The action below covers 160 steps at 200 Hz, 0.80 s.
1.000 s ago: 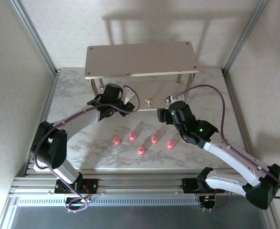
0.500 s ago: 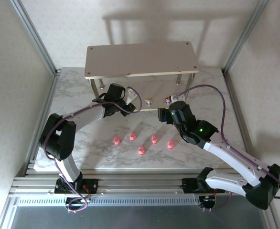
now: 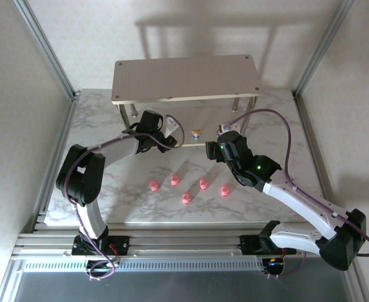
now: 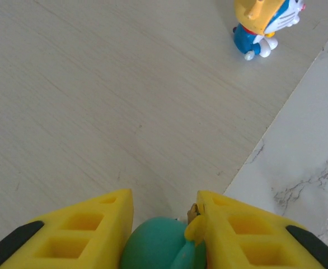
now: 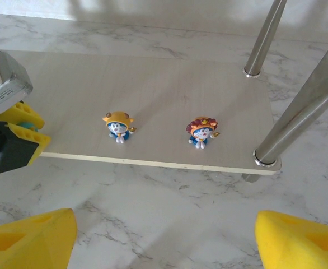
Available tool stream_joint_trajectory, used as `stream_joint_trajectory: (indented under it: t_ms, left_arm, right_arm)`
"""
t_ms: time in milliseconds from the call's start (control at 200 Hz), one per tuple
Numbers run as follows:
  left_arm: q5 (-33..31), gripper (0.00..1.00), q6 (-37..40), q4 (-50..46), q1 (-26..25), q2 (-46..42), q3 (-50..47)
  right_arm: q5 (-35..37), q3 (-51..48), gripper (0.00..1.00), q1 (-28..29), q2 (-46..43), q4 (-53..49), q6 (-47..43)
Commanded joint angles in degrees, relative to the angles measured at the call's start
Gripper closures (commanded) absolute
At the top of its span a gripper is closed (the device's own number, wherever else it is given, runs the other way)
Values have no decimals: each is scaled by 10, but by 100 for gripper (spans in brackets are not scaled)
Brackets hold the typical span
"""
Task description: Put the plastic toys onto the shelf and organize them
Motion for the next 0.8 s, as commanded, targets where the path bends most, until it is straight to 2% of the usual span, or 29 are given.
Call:
stream_joint_trajectory:
  t_ms: [0, 796]
  left_arm:
    - [19, 66, 10, 16, 10, 7, 8]
    - [50, 66, 12, 29, 26, 48, 30]
  right_arm:
    - [15, 24, 17, -5, 8, -1, 3]
    - [11, 42, 17, -10, 51, -3, -8]
